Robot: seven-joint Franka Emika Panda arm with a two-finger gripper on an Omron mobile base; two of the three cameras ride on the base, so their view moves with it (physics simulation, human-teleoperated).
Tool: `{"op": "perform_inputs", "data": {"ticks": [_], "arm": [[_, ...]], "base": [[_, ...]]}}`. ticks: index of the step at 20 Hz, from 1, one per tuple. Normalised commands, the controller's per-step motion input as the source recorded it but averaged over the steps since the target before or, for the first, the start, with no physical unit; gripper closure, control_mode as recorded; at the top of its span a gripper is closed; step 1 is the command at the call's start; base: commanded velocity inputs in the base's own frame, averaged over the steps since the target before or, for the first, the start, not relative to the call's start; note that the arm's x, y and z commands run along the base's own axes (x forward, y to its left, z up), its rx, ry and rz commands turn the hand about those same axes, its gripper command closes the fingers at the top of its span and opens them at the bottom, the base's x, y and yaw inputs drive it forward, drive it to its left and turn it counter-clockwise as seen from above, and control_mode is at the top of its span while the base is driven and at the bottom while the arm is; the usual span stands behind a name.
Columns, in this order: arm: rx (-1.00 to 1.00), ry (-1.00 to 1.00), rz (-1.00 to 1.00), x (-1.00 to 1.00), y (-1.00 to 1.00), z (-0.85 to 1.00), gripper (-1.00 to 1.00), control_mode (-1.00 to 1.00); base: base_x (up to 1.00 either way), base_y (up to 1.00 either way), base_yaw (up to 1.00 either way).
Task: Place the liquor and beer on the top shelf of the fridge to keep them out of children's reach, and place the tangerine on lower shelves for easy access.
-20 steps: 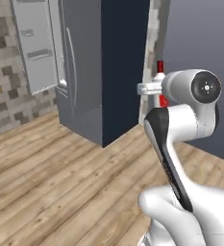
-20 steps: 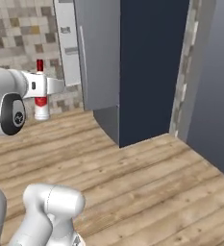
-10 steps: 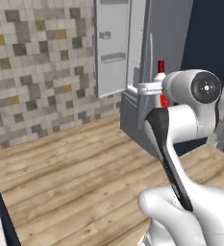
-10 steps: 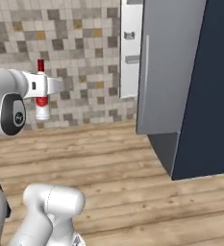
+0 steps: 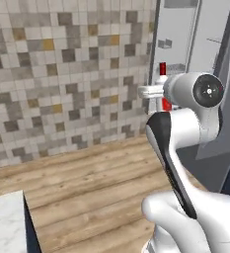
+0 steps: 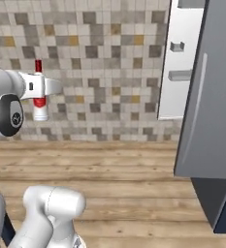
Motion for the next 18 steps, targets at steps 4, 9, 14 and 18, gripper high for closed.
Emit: {"op": "perform_inputs", "data": {"ticks": [4, 9, 14, 18], "arm": [[0.0, 0.0, 0.0, 0.0, 0.0, 0.0, 1.0, 1.0], [0.0, 0.0, 0.0, 0.0, 0.0, 0.0, 1.0, 1.0], [0.0, 0.0, 0.0, 0.0, 0.0, 0.0, 1.0, 1.0], [0.0, 0.0, 0.0, 0.0, 0.0, 0.0, 1.0, 1.0]], "base": [[0.87, 0.01, -0.01], [0.71, 0.0, -0.29], [0.54, 0.07, -0.56], [0.49, 0.15, -0.59]]}}
